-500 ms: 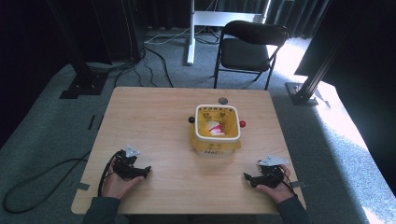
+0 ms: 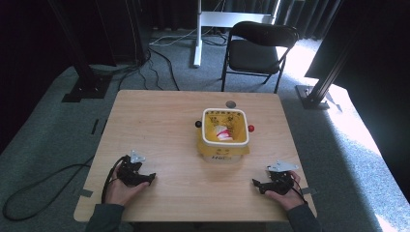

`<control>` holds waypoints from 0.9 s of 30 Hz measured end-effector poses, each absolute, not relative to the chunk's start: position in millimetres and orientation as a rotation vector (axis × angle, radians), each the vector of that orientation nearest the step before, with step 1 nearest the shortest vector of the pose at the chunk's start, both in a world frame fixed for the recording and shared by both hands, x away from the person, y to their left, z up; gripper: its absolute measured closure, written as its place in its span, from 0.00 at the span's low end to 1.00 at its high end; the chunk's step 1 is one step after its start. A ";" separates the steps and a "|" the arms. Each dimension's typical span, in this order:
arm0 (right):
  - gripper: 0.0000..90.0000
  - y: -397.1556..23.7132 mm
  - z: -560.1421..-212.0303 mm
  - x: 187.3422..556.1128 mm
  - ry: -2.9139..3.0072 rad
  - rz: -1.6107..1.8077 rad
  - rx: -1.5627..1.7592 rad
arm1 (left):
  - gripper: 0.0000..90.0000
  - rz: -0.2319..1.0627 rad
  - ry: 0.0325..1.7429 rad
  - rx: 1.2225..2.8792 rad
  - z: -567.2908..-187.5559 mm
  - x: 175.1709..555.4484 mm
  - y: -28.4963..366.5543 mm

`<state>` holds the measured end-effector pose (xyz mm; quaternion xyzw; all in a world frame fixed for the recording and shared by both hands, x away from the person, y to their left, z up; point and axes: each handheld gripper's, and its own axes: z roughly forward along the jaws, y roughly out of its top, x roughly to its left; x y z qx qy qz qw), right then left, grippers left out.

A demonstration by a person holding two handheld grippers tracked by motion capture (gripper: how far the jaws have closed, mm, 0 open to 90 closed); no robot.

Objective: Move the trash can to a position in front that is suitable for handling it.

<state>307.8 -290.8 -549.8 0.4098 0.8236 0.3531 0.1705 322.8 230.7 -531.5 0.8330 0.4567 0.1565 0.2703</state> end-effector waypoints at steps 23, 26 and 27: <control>0.12 -290.9 -549.9 307.9 2.337 1.003 1.165 | 0.30 0.392 1.143 2.284 -526.1 319.9 223.3; 0.12 -290.9 -549.9 307.9 2.337 1.003 1.166 | 0.30 0.404 1.123 2.292 -524.9 320.2 221.4; 0.12 -290.9 -549.9 307.9 2.337 1.003 1.165 | 0.30 0.403 1.118 2.291 -524.0 320.3 220.7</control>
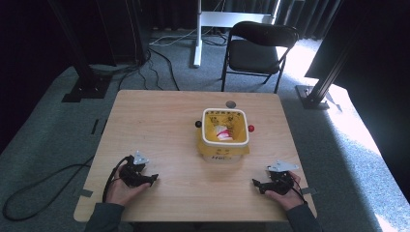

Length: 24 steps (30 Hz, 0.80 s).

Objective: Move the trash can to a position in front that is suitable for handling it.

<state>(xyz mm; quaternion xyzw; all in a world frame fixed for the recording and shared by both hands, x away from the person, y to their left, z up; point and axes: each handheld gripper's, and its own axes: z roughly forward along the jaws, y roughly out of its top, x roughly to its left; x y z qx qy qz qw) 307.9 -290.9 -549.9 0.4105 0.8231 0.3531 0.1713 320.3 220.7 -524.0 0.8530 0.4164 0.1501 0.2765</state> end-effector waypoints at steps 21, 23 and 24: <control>0.12 -290.9 -550.0 308.0 2.336 1.004 1.163 | 0.30 0.424 1.076 2.284 -504.1 330.1 213.0; 0.12 -290.9 -550.0 308.0 2.336 1.004 1.164 | 0.30 0.423 1.070 2.284 -502.4 331.3 211.7; 0.12 -290.9 -550.0 308.0 2.336 1.004 1.164 | 0.30 0.426 1.065 2.285 -501.7 332.0 211.1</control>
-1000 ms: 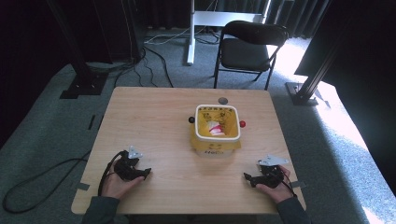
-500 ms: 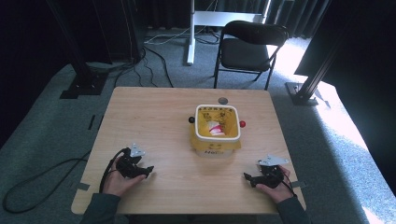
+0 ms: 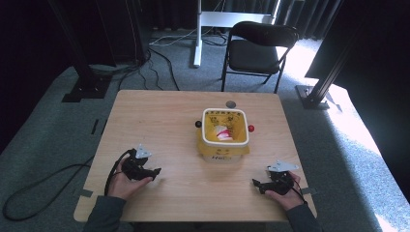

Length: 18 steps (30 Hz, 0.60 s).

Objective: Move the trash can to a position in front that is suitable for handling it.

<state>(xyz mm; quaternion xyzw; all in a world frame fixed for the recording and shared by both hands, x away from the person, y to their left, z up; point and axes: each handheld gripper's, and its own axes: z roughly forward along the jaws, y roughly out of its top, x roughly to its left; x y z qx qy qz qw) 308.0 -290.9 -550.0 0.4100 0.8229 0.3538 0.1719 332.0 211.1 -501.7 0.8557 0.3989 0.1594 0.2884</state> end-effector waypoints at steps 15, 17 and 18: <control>0.12 -290.8 -549.9 307.9 2.338 1.004 1.162 | 0.30 0.389 1.034 2.248 -488.9 337.3 205.6; 0.12 -290.8 -549.9 307.9 2.338 1.004 1.162 | 0.30 0.390 1.027 2.246 -487.1 337.5 205.0; 0.12 -290.8 -549.9 307.9 2.338 1.004 1.162 | 0.30 0.389 1.024 2.244 -486.5 337.7 204.8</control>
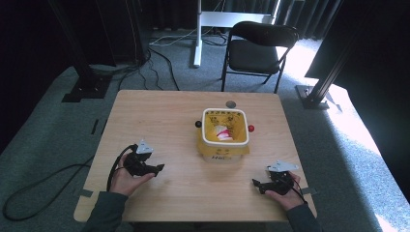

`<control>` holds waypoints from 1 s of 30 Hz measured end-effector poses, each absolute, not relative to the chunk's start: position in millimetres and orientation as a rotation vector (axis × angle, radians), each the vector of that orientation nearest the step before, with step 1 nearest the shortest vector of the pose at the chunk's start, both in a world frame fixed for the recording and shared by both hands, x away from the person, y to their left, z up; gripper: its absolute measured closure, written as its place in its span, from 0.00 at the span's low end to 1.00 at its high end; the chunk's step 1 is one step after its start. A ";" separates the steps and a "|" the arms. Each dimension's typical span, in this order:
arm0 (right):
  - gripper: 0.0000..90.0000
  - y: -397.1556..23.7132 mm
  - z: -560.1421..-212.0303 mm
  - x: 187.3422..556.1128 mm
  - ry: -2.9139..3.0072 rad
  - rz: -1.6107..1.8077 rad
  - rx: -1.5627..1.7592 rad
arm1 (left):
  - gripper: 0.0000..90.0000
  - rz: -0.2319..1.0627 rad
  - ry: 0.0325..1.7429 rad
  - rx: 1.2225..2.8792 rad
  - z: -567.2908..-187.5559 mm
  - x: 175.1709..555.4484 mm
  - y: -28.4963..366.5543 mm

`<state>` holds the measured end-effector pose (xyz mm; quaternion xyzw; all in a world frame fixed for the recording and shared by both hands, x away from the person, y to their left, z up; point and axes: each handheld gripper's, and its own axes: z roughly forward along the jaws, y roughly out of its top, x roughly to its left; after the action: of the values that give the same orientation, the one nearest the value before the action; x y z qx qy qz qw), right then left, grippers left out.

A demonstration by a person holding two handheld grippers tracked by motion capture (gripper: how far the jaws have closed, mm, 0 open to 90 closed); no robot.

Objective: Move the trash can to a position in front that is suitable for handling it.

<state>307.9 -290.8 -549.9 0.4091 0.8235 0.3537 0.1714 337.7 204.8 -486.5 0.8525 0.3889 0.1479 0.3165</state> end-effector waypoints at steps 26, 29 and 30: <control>0.12 -290.9 -549.9 307.9 2.338 1.004 1.161 | 0.30 0.430 0.937 2.244 -453.5 352.5 190.3; 0.12 -290.9 -549.9 307.9 2.338 1.004 1.162 | 0.30 0.436 0.931 2.241 -449.0 354.4 188.9; 0.12 -290.9 -549.9 307.9 2.338 1.004 1.162 | 0.30 0.439 0.928 2.237 -447.7 355.0 188.4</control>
<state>307.9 -290.9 -549.9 0.4091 0.8235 0.3536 0.1714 355.0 188.4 -447.7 0.8568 0.3554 0.1680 0.3336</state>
